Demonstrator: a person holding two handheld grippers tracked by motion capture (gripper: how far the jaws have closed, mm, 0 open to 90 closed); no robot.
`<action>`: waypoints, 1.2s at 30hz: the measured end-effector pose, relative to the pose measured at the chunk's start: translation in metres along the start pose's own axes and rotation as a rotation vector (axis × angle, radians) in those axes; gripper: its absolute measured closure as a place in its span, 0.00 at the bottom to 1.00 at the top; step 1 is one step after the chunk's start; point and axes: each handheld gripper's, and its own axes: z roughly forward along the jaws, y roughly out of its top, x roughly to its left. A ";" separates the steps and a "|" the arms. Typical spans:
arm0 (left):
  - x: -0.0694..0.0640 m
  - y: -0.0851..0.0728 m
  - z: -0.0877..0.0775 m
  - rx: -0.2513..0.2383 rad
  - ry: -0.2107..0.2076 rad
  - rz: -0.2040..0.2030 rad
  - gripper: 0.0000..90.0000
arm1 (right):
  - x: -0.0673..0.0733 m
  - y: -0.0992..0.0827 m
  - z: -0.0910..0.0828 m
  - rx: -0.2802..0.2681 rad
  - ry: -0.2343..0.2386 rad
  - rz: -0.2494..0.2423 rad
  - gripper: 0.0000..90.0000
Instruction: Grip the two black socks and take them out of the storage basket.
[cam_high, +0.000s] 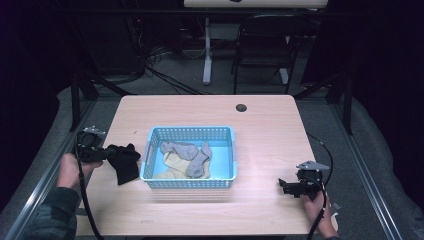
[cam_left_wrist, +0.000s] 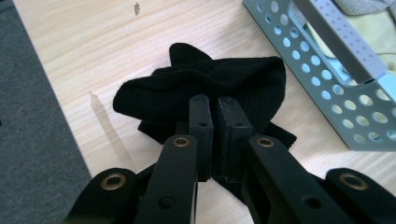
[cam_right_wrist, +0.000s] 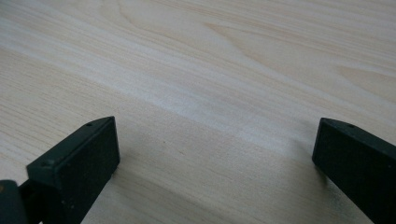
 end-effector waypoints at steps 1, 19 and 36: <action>0.000 0.000 0.004 0.007 -0.003 -0.005 0.94 | 0.000 0.000 0.000 0.000 -0.001 0.000 0.00; 0.005 -0.014 0.005 -0.046 0.047 -0.099 0.32 | 0.000 0.000 0.000 0.000 -0.001 0.000 0.00; -0.017 -0.041 -0.034 -0.131 0.085 -0.099 0.03 | 0.000 0.000 0.000 0.000 0.000 0.001 0.00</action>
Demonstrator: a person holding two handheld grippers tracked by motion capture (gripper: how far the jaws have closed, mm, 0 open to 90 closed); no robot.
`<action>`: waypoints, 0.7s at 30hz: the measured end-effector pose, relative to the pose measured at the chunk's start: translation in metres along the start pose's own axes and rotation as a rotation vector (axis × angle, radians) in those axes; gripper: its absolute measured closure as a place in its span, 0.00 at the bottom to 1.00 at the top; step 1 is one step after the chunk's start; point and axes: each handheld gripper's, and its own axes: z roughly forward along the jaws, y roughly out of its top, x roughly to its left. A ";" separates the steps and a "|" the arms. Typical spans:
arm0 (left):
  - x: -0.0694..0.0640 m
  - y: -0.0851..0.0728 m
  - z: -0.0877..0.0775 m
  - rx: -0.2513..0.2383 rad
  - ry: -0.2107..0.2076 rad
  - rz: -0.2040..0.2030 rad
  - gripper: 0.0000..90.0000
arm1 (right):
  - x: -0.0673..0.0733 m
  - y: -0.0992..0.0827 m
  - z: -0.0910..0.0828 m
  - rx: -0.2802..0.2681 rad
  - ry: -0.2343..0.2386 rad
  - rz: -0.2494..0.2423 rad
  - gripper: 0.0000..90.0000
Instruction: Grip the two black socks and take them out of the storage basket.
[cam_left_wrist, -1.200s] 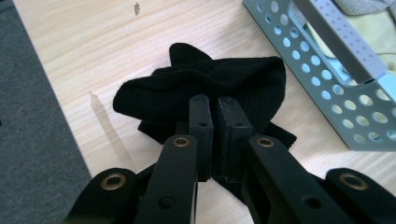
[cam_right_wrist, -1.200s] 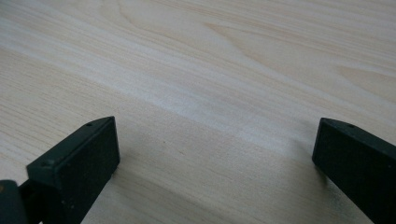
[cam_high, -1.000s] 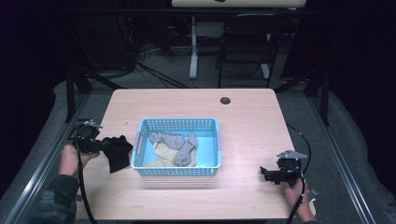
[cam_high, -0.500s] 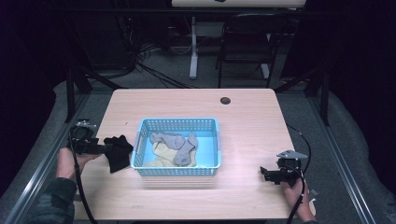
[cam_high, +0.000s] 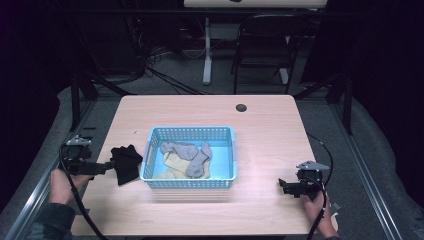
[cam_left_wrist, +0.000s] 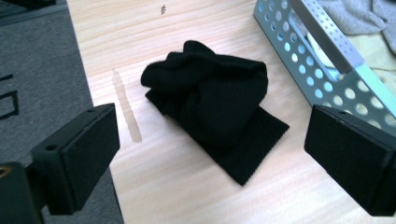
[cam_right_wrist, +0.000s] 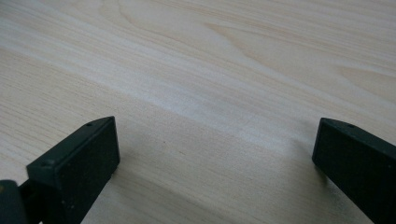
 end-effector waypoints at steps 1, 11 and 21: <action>-0.001 -0.002 -0.002 -0.002 0.000 -0.005 0.02 | 0.000 0.000 0.000 0.000 0.000 0.000 0.00; -0.004 -0.033 -0.005 -0.011 0.011 -0.014 0.00 | 0.000 0.000 0.000 0.000 -0.002 0.000 0.00; 0.001 -0.066 0.012 -0.016 -0.029 -0.009 0.00 | 0.000 0.000 0.000 0.000 -0.001 0.000 0.00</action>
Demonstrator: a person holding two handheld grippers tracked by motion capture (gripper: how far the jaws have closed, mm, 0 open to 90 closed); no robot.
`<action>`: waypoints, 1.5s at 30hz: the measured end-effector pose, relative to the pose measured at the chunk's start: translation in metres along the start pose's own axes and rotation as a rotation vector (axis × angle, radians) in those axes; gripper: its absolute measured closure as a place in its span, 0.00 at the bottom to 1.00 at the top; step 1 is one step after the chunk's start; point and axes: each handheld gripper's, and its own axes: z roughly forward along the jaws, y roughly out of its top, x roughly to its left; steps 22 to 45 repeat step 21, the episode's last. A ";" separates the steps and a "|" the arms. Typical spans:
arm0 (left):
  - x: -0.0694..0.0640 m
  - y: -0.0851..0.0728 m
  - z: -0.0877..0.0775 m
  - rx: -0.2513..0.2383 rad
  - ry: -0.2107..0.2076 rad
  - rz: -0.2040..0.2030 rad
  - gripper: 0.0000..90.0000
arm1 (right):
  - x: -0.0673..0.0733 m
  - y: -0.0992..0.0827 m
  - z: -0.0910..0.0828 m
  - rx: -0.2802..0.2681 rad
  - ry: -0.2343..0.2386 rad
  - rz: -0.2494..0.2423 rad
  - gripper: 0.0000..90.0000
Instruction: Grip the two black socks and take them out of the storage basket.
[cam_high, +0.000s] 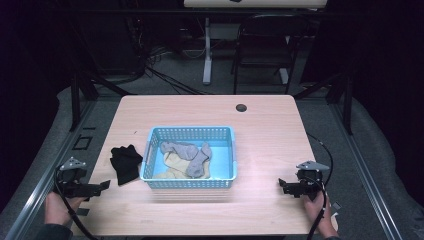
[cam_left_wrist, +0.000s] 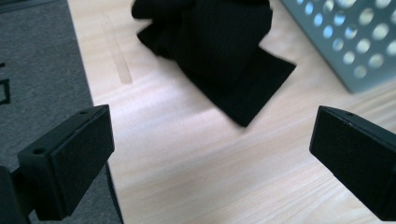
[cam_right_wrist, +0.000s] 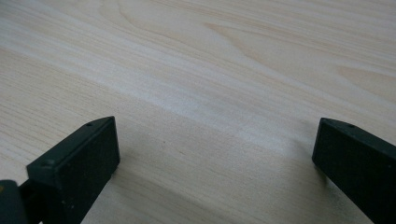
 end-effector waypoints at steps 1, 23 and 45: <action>0.001 -0.004 0.004 0.006 -0.003 0.004 0.00 | 0.000 0.000 0.000 0.000 -0.001 0.000 0.00; 0.005 -0.036 0.047 -0.023 0.008 0.055 0.00 | 0.000 0.000 0.000 0.000 -0.001 0.001 0.00; 0.005 -0.036 0.047 -0.023 0.008 0.055 0.00 | 0.000 0.000 0.000 0.000 -0.001 0.001 0.00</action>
